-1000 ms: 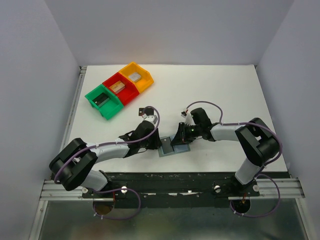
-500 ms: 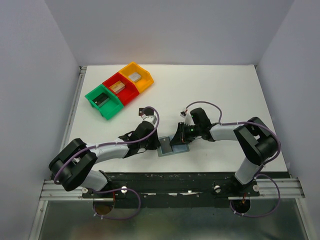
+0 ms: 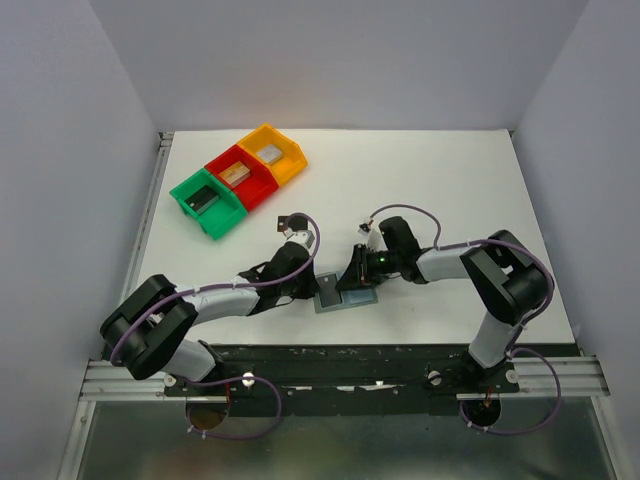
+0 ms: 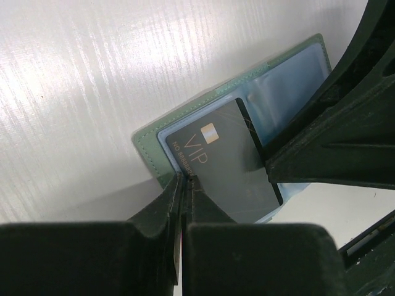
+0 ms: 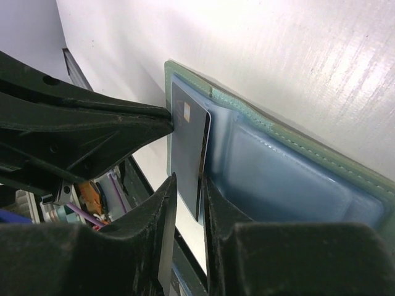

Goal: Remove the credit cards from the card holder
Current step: Remove the credit card from the card holder.

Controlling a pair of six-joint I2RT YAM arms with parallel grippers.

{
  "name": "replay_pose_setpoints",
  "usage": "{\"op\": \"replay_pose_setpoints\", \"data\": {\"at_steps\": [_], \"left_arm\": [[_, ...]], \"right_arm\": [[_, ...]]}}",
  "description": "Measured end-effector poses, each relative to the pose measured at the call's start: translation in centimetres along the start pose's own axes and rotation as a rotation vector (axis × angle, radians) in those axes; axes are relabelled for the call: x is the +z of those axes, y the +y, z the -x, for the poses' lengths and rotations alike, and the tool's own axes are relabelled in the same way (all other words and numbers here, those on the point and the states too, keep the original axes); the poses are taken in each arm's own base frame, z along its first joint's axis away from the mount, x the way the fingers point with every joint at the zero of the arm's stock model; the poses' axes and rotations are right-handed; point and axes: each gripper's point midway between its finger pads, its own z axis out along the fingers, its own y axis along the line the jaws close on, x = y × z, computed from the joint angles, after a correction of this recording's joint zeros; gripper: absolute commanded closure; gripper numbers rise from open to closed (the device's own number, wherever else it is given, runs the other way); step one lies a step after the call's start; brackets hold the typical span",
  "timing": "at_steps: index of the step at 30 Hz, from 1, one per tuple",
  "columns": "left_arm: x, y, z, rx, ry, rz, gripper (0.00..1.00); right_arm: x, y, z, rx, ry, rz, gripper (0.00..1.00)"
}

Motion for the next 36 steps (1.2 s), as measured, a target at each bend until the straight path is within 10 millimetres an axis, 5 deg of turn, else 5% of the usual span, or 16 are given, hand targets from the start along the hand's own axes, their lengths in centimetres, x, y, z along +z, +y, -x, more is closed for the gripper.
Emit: {"op": "replay_pose_setpoints", "data": {"at_steps": [36], "left_arm": [[-0.1, -0.3, 0.0, 0.002, -0.029, -0.042, 1.00]], "right_arm": [[0.7, 1.8, 0.4, 0.035, 0.003, 0.146, 0.62]]}}
